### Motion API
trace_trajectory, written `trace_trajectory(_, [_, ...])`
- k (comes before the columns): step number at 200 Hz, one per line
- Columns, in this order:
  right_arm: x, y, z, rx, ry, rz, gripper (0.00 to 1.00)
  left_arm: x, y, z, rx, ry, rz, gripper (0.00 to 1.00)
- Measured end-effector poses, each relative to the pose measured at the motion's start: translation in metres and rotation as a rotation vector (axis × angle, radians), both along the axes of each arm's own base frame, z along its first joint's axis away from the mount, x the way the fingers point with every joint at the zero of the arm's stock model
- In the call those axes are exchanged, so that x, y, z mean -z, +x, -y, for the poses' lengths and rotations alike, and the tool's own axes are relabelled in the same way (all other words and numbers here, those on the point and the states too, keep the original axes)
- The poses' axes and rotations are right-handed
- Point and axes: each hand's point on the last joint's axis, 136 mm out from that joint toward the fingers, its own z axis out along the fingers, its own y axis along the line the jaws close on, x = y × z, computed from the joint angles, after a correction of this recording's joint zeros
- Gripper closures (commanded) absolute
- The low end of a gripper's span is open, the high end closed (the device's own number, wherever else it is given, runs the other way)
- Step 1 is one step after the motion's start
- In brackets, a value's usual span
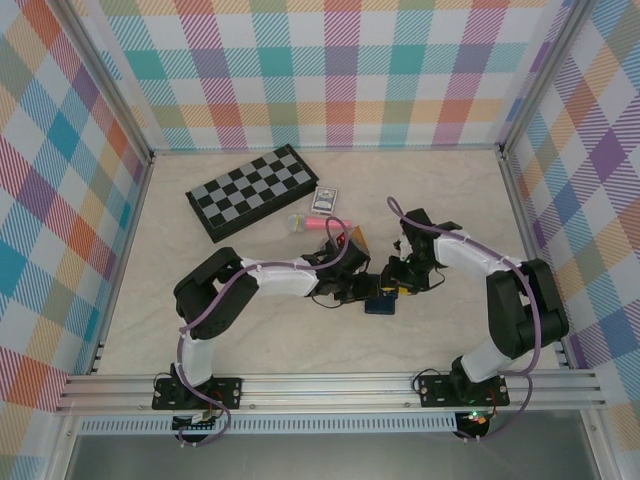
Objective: Put the credit cards into the card holder
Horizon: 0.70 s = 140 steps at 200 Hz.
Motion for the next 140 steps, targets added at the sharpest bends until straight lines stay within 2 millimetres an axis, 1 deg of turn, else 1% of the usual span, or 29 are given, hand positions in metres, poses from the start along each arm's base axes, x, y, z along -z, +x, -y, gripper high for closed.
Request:
trace_trajectory(10, [-0.001, 0.001, -0.001, -0.011, -0.016, 0.009, 0.61, -0.001, 0.0, 0.001, -0.004, -0.01, 0.0, 0.72])
trace_trajectory(27, [-0.002, 0.003, -0.002, -0.023, -0.058, 0.023, 0.61, -0.001, 0.0, 0.001, -0.009, -0.019, -0.001, 0.72])
trace_trajectory(58, [0.001, 0.005, 0.001, -0.034, -0.137, 0.036, 0.59, -0.001, 0.0, 0.002, -0.014, -0.035, 0.004, 0.72])
trace_trajectory(88, [0.004, 0.003, 0.003, -0.047, -0.181, 0.032, 0.59, 0.0, -0.001, 0.0, -0.03, -0.048, -0.004, 0.72])
trace_trajectory(115, [0.012, 0.001, 0.003, -0.05, -0.21, 0.012, 0.59, 0.001, -0.002, 0.0, -0.042, -0.064, -0.007, 0.72])
trace_trajectory(131, [0.014, 0.0, 0.003, -0.053, -0.221, 0.008, 0.63, 0.001, -0.002, 0.0, -0.05, -0.071, -0.01, 0.72])
trace_trajectory(140, [0.014, 0.001, 0.003, -0.053, -0.225, 0.009, 0.63, 0.001, -0.002, 0.0, -0.052, -0.075, -0.01, 0.72])
